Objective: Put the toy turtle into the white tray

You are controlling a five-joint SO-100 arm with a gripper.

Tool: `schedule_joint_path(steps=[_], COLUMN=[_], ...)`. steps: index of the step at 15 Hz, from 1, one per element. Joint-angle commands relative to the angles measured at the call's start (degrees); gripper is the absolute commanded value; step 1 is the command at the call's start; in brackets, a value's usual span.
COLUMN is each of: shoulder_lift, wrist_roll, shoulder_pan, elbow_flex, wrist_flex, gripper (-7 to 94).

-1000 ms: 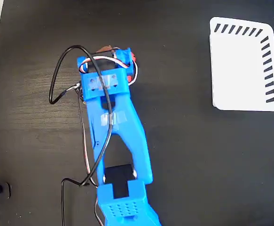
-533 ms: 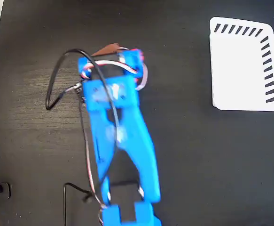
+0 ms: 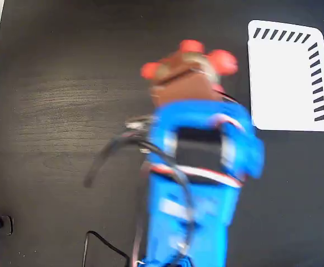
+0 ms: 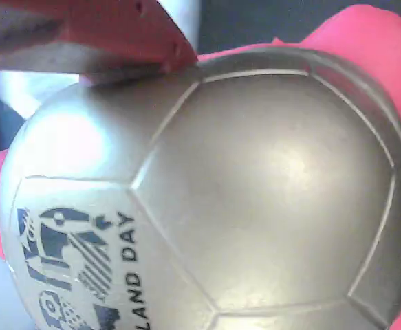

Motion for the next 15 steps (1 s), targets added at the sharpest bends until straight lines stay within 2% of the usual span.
schedule_joint_path(steps=[1,6,11,15], shoulder_lift=[2.8,-15.3,-30.8,-41.1], wrist_roll=[0.8,9.5,13.9,13.8], shoulder_pan=[7.1,19.3,22.9,24.2], elbow_flex=[-4.4,-20.5,-35.8,-43.6], wrist_flex=[0.4,0.2,0.4,0.1], gripper=[0,0,0,0])
